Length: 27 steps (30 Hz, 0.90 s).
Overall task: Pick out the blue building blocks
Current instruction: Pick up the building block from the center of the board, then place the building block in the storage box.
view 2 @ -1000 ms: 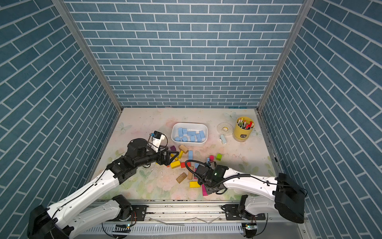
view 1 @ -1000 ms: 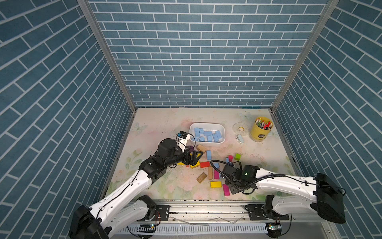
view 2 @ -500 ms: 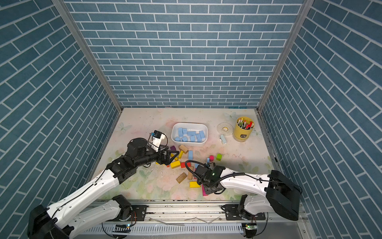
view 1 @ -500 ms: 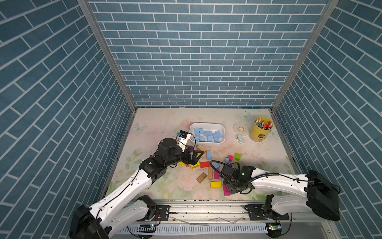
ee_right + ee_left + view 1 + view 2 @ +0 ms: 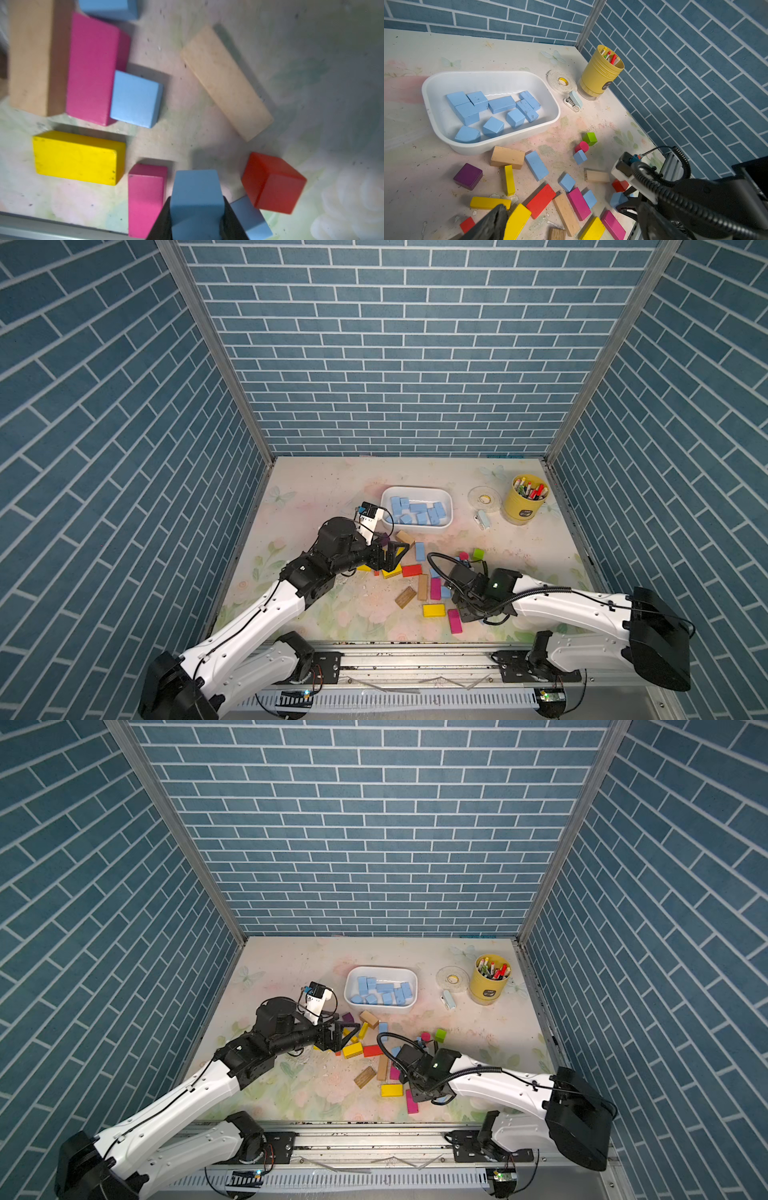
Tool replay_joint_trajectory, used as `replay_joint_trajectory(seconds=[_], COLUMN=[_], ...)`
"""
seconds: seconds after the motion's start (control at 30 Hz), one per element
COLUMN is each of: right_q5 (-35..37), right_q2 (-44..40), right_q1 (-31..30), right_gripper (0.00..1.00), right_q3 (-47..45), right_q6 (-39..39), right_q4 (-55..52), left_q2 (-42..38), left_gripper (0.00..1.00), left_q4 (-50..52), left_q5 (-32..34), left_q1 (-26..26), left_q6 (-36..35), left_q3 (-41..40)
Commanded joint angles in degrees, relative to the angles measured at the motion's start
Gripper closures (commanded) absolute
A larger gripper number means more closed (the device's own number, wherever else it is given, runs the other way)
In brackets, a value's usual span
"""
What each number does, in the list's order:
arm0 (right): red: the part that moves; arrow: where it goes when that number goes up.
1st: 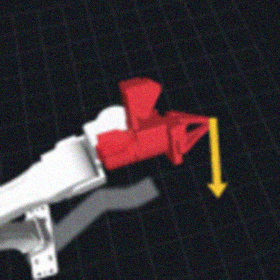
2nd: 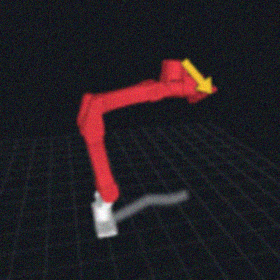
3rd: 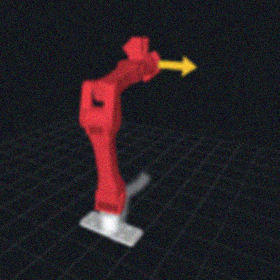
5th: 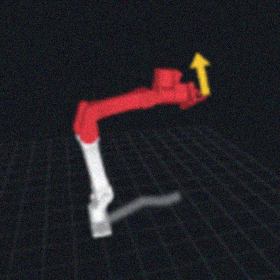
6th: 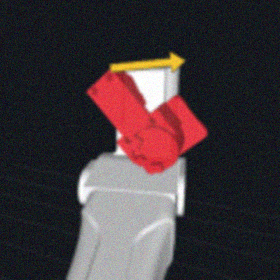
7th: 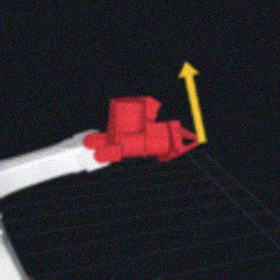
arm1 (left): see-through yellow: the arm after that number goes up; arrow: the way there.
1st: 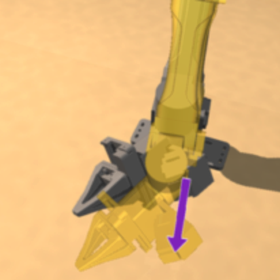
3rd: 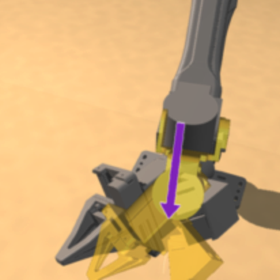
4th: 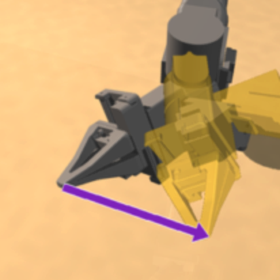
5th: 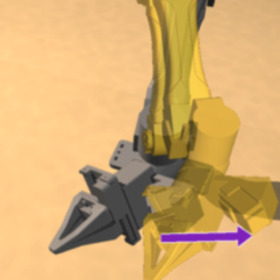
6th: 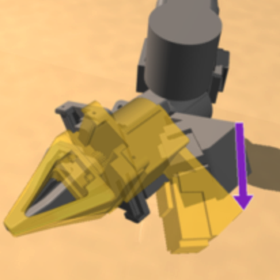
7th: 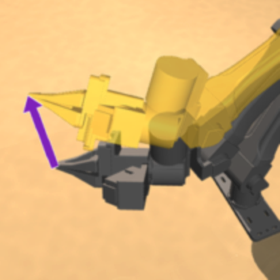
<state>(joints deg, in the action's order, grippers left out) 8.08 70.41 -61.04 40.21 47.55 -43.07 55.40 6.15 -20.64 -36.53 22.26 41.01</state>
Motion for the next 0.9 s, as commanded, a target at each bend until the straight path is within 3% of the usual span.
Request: replay_joint_trajectory(seconds=[0.0, 0.27, 0.6, 0.87], right_q5=[2.2, -0.2, -8.1, -12.6], right_q2=[-2.8, 1.5, 25.1, 43.8], right_q1=[2.6, 11.2, 18.7, 22.3], right_gripper=[0.86, 0.87, 0.85, 0.84], right_q3=[3.6, 15.5, 42.1, 62.3], right_q6=[-1.1, -10.4, -18.2, -19.2], right_q4=[-1.8, 0.3, 1.0, -2.9], left_q2=[-0.1, -0.5, -3.1, -3.0], left_gripper=[0.01, 0.01, 0.01, 0.01], left_q4=[-0.3, -0.2, 0.7, 1.2], left_q5=[0.0, 0.3, 4.8, 6.0], left_q1=[-0.2, -0.3, -0.3, -0.2], left_q6=[-0.2, -0.3, -0.6, -1.5], left_q3=[0.3, 0.0, -0.8, -1.7])
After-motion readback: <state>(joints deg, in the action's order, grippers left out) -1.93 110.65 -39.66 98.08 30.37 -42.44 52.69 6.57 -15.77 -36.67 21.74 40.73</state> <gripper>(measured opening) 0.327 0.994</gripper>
